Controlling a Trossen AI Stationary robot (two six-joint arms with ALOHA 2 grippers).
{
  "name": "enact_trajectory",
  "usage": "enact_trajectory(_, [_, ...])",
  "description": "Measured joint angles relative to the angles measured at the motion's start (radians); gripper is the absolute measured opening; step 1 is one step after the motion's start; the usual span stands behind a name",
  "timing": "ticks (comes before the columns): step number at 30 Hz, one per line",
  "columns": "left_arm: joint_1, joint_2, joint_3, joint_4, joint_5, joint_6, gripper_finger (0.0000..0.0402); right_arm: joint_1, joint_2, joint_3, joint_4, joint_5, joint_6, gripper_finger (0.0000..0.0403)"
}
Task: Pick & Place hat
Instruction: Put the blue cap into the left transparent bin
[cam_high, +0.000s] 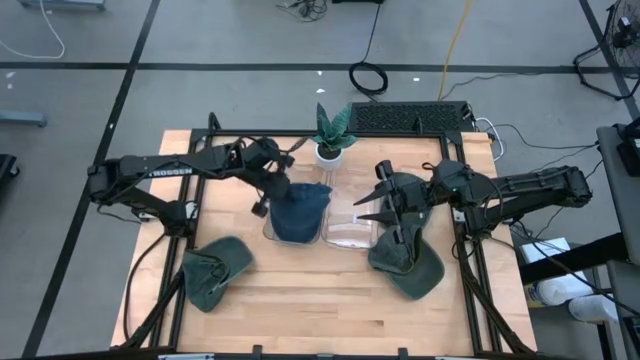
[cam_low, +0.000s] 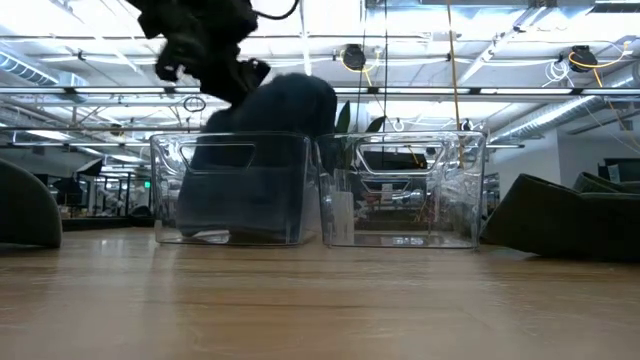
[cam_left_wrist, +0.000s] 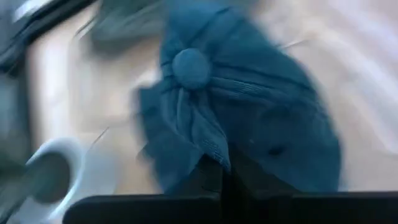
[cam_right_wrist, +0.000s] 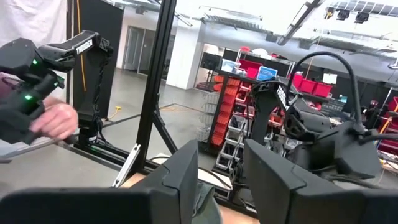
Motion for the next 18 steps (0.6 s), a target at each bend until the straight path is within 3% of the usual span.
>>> enact_trajectory(5, [0.011, -0.001, 0.000, 0.001, -0.225, -0.145, 0.0043, 0.000, 0.000, 0.000, -0.001, 0.000, 0.000, 0.0116])
enact_trajectory(11, [0.010, -0.040, 0.006, 0.005, -0.255, -0.284, 0.0143, 0.000, 0.000, 0.000, -0.001, 0.000, 0.000, 0.0115])
enact_trajectory(18, [-0.018, -0.133, 0.005, -0.004, -0.278, -0.312, 0.0282, 0.000, 0.000, 0.000, -0.001, 0.000, 0.000, 0.0114])
